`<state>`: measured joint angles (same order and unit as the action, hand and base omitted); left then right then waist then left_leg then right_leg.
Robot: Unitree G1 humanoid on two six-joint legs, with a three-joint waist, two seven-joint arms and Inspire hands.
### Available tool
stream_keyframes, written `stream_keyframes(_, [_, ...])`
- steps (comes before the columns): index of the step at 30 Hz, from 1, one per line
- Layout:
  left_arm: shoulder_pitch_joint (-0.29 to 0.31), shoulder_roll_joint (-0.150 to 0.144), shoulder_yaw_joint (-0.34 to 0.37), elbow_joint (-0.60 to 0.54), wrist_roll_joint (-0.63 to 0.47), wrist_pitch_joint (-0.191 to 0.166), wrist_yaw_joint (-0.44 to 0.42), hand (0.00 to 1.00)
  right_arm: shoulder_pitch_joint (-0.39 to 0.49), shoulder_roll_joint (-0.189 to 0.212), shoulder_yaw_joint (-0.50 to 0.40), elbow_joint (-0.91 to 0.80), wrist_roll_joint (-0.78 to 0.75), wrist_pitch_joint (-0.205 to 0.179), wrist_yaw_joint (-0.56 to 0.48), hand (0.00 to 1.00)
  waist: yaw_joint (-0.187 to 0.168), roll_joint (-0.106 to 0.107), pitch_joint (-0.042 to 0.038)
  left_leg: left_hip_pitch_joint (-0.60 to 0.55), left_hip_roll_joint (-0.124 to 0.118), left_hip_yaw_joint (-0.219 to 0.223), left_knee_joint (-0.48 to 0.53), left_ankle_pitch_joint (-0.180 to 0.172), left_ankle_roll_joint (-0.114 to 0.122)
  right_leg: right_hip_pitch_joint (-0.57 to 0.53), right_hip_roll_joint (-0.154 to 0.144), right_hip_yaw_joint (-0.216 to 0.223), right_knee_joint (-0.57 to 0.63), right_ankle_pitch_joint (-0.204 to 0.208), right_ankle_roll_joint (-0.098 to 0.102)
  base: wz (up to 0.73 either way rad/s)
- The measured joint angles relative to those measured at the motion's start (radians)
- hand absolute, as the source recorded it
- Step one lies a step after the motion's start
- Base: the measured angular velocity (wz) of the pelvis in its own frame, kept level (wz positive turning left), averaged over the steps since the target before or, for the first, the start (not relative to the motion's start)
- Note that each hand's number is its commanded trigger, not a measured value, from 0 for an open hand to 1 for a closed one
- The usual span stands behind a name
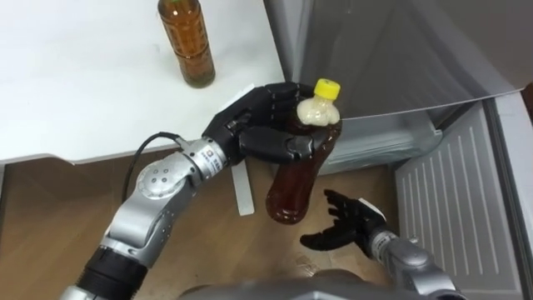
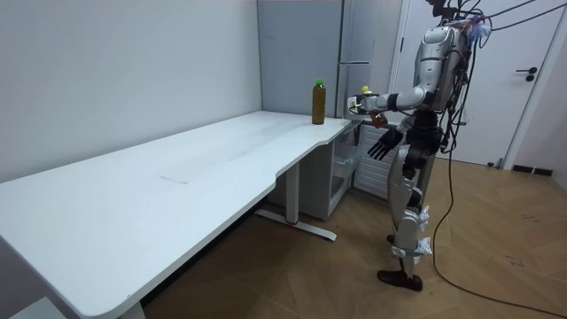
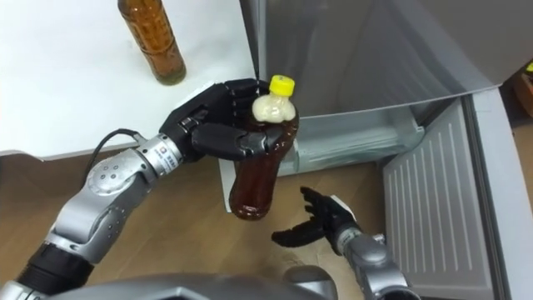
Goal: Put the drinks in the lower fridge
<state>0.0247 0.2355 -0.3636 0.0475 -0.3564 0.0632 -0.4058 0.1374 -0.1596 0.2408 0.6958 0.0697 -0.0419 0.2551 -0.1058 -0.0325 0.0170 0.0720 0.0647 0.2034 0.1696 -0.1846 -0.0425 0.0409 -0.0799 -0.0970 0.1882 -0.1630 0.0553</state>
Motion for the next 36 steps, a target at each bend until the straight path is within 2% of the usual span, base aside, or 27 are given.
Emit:
stream_keyframes(8, [0.006, -0.001, -0.017, 0.017, 0.017, -0.002, 0.002, 1.00, 0.025, -0.009, 0.048, -0.106, 0.001, -0.001, 0.105, 0.00, 0.004, 0.005, -0.0015, -0.013, 0.001, -0.004, 0.010, 0.000, 0.000, -0.013, 0.000, -0.004, 0.006, 0.002, 0.000, 0.00])
stream_keyframes(12, [0.006, -0.003, -0.016, 0.040, 0.059, -0.028, 0.004, 1.00, 0.020, -0.011, 0.052, -0.139, 0.000, -0.001, 0.164, 0.00, 0.006, 0.005, -0.0015, -0.015, 0.002, 0.001, 0.016, 0.000, 0.000, -0.020, 0.000, -0.002, 0.018, 0.002, -0.001, -0.04])
stream_keyframes(14, [0.006, -0.007, -0.017, 0.052, 0.086, -0.029, 0.005, 1.00, 0.020, -0.012, 0.054, -0.154, 0.000, -0.001, 0.182, 0.00, 0.004, 0.004, -0.0011, -0.014, 0.002, 0.001, 0.020, 0.000, 0.000, -0.020, 0.000, -0.002, 0.021, 0.002, -0.001, 0.00])
stream_keyframes(17, [0.006, -0.006, -0.020, 0.054, 0.125, -0.029, 0.012, 1.00, 0.020, -0.019, 0.064, -0.174, 0.003, -0.001, 0.204, 0.00, 0.004, 0.000, 0.0010, -0.013, 0.004, 0.002, 0.023, -0.001, 0.001, -0.023, 0.000, -0.003, 0.032, 0.002, -0.001, 0.00])
stream_keyframes(19, [0.006, 0.001, -0.030, 0.054, 0.155, -0.034, 0.020, 1.00, 0.022, -0.050, 0.093, -0.214, 0.003, 0.000, 0.236, 0.00, 0.005, -0.001, 0.0011, -0.014, 0.007, 0.003, 0.028, -0.006, 0.004, -0.023, 0.000, -0.003, 0.035, 0.003, -0.002, 0.00])
stream_keyframes(21, [0.006, 0.009, -0.035, 0.054, 0.167, -0.034, 0.022, 1.00, 0.024, -0.062, 0.092, -0.240, 0.003, 0.000, 0.264, 0.00, 0.005, -0.005, 0.0028, -0.014, 0.008, 0.003, 0.028, -0.007, 0.004, -0.023, 0.001, -0.004, 0.034, 0.003, -0.003, 0.00])
stream_keyframes(25, [0.006, 0.018, -0.036, 0.054, 0.179, -0.036, 0.021, 1.00, 0.027, -0.076, 0.093, -0.261, 0.003, 0.000, 0.315, 0.00, 0.006, -0.022, -0.0017, -0.017, 0.010, 0.003, 0.030, -0.006, 0.004, -0.024, 0.004, -0.004, 0.032, 0.004, -0.004, 0.00])
stream_keyframes(27, [0.006, 0.017, -0.036, 0.054, 0.200, -0.041, 0.020, 1.00, 0.033, -0.079, 0.093, -0.273, 0.007, 0.000, 0.332, 0.00, 0.015, -0.028, -0.0051, -0.016, 0.010, 0.004, 0.029, -0.006, 0.004, -0.024, 0.005, -0.001, 0.029, 0.004, -0.004, -0.02])
stream_keyframes(30, [0.006, 0.015, -0.038, 0.054, 0.241, -0.051, 0.020, 1.00, 0.034, -0.079, 0.092, -0.272, 0.013, 0.000, 0.359, 0.00, 0.029, -0.039, -0.0046, -0.010, 0.012, 0.009, 0.029, -0.007, 0.003, -0.020, 0.007, 0.006, 0.029, 0.005, -0.006, -0.06])
stream_keyframes(36, [0.007, 0.025, -0.061, 0.054, 0.287, -0.064, 0.024, 1.00, 0.033, -0.078, 0.091, -0.270, 0.048, 0.000, 0.402, 0.00, 0.030, -0.035, -0.0011, -0.011, 0.013, 0.008, 0.028, -0.009, 0.001, -0.021, 0.008, 0.006, 0.028, 0.005, -0.006, -0.01])
